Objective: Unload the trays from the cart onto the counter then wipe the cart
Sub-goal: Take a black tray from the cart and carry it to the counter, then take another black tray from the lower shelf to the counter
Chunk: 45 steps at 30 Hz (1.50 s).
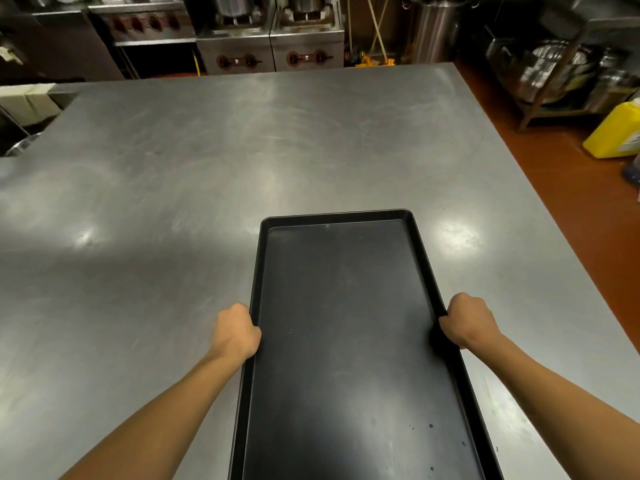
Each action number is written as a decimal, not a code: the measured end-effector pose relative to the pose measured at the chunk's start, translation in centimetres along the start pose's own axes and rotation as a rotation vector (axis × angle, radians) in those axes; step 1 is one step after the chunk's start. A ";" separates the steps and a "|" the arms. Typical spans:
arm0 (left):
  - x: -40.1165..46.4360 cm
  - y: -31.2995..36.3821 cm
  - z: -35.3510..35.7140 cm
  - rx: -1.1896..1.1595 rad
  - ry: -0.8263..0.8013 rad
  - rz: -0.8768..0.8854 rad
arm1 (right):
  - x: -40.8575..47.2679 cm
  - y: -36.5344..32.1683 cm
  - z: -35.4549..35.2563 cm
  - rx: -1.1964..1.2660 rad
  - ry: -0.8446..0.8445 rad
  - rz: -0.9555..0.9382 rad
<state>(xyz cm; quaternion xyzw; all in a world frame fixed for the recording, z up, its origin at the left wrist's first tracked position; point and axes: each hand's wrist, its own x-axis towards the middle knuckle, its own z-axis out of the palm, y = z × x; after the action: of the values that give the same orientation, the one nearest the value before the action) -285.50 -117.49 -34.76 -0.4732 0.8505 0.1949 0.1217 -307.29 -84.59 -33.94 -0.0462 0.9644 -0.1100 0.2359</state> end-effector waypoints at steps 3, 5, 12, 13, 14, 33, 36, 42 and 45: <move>0.2 0.1 0.3 0.044 0.004 0.007 | 0.1 -0.4 0.2 -0.058 0.017 0.016; 0.4 0.2 0.3 0.080 0.007 0.008 | 0.2 -0.6 0.4 -0.095 0.014 0.024; 0.8 1.1 -0.3 0.217 0.030 -0.008 | 0.4 -1.2 1.2 -0.128 -0.004 0.006; 0.8 1.1 -0.2 0.233 0.029 -0.011 | 0.4 -1.1 1.3 -0.124 -0.004 -0.001; 0.7 1.2 -0.1 0.239 0.027 -0.015 | 0.5 -1.1 1.4 -0.124 -0.007 -0.002; 1.0 0.2 0.9 0.106 0.003 -0.029 | 0.6 -0.1 0.8 -0.118 -0.001 -0.015; 0.9 0.1 -0.1 0.062 -0.006 -0.034 | -0.2 -0.3 0.2 -0.068 -0.031 -0.030; -0.8 2.0 -5.7 -0.116 0.048 0.026 | -5.0 -4.2 -4.2 0.256 0.024 -0.249; -2.2 3.6 -10.1 -0.228 0.126 0.106 | -8.3 -7.6 -7.5 0.485 0.052 -0.439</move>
<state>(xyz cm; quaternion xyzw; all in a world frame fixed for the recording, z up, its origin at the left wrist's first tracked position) -287.64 -118.55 -24.11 -0.4495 0.8526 0.2664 0.0029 -303.18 -89.33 -21.99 -0.1928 0.8828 -0.3861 0.1858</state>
